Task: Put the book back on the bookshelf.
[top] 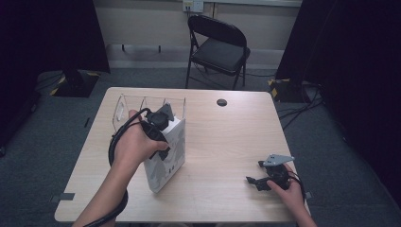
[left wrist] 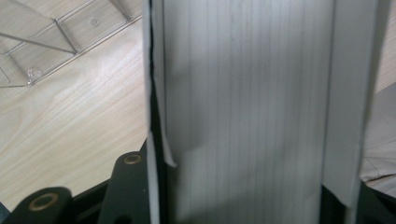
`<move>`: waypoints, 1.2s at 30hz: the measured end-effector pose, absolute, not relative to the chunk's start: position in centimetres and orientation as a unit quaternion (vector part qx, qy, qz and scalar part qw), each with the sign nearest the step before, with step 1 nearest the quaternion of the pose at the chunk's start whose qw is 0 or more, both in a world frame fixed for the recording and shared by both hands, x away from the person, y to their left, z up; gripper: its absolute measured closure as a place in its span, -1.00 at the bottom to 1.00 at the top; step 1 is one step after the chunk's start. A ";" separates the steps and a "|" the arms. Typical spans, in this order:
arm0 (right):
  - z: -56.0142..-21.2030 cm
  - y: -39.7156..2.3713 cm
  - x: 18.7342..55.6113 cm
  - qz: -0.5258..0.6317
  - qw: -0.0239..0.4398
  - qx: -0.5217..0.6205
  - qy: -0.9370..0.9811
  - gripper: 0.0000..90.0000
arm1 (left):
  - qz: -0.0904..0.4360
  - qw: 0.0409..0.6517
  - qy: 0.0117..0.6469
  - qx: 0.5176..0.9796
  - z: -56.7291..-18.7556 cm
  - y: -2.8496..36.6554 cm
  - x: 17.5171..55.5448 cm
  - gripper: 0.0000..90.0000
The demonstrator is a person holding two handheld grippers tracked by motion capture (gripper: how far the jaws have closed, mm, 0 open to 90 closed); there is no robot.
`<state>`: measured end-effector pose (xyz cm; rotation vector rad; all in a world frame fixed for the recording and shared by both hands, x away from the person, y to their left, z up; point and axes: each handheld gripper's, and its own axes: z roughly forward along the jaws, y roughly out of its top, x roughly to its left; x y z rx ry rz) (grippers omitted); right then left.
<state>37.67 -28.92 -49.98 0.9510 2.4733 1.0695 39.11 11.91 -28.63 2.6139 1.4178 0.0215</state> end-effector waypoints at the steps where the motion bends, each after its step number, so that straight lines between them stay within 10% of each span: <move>1: -50.0 -28.9 37.7 0.371 0.142 0.329 0.857 -0.73 | 0.006 0.085 0.473 0.877 -28.6 12.1 39.1 0.17; 36: -50.0 -28.9 37.7 0.371 0.142 0.329 0.857 -0.73 | 0.006 0.087 0.529 0.844 -28.7 13.0 40.6 0.17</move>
